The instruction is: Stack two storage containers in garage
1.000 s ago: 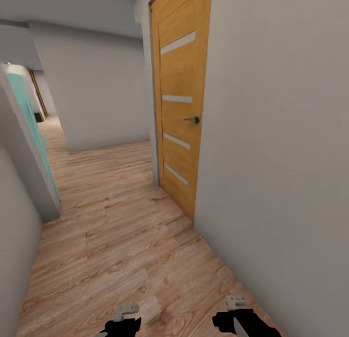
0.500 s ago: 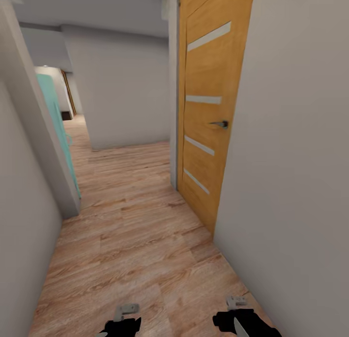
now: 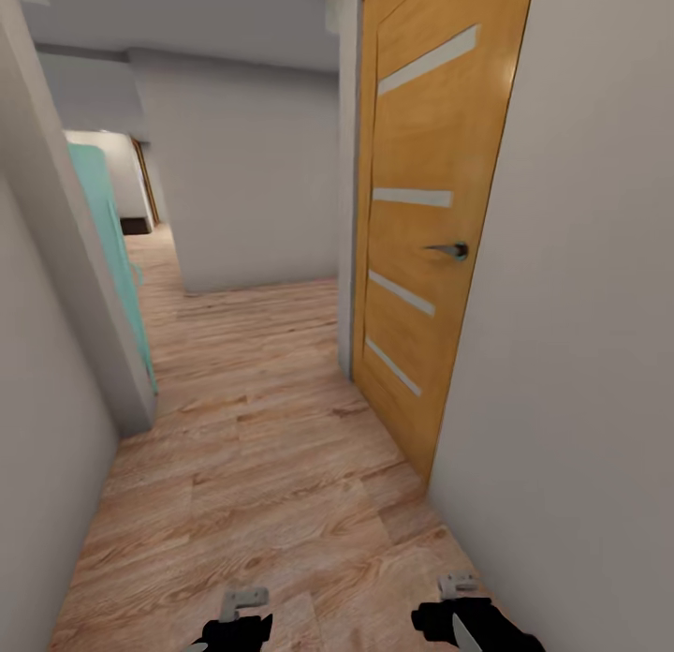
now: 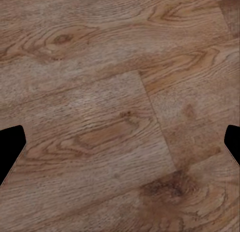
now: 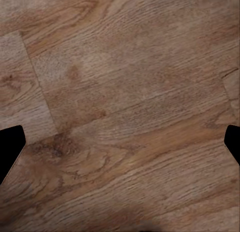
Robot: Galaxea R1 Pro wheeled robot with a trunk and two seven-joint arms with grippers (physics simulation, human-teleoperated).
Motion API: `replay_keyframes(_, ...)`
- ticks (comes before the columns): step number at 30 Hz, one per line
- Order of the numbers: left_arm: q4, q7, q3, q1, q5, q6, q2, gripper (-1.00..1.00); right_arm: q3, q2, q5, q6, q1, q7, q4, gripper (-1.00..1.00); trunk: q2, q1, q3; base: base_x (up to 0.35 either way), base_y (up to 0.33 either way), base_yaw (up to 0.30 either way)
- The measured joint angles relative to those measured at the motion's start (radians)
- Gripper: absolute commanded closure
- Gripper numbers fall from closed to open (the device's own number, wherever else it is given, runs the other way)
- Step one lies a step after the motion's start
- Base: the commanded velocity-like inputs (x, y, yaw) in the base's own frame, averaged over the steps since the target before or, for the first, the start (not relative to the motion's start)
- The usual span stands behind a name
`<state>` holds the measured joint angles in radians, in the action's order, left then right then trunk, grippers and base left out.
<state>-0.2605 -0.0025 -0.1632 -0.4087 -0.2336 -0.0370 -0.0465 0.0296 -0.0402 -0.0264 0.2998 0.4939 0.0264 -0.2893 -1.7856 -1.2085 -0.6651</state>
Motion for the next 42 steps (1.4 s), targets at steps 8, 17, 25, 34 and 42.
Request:
replay_keyframes(8,0.0,0.0,0.0,0.0,0.0,0.0,0.0,-1.0,0.001,0.002,0.001,0.0,0.0,0.0,0.0,-1.0,0.0,0.0,0.002,0.344,0.0,0.015)
replay_keyframes(17,0.0,0.0,0.0,0.0,0.0,0.0,0.0,-1.0,0.001,0.001,0.001,-0.002,0.0,0.001,0.001,-1.0,0.0,0.0,0.002,0.218,0.0,0.001)
replay_keyframes(25,0.0,0.0,0.0,0.0,0.0,0.0,0.0,-1.0,0.002,0.002,0.002,-0.002,0.0,0.001,0.001,-1.0,0.0,-0.001,0.002,0.028,0.0,0.0)
replay_keyframes(34,0.0,0.0,0.0,0.0,0.0,0.0,0.0,-1.0,0.003,0.004,0.002,-0.002,0.0,0.001,0.0,-1.0,0.0,-0.001,0.002,0.003,0.0,0.0)
replay_keyframes(42,0.0,0.0,0.0,0.0,0.0,0.0,0.0,-1.0,0.002,0.001,0.002,-0.002,0.0,0.001,0.001,-1.0,0.0,-0.001,0.004,0.0,0.0,0.086)
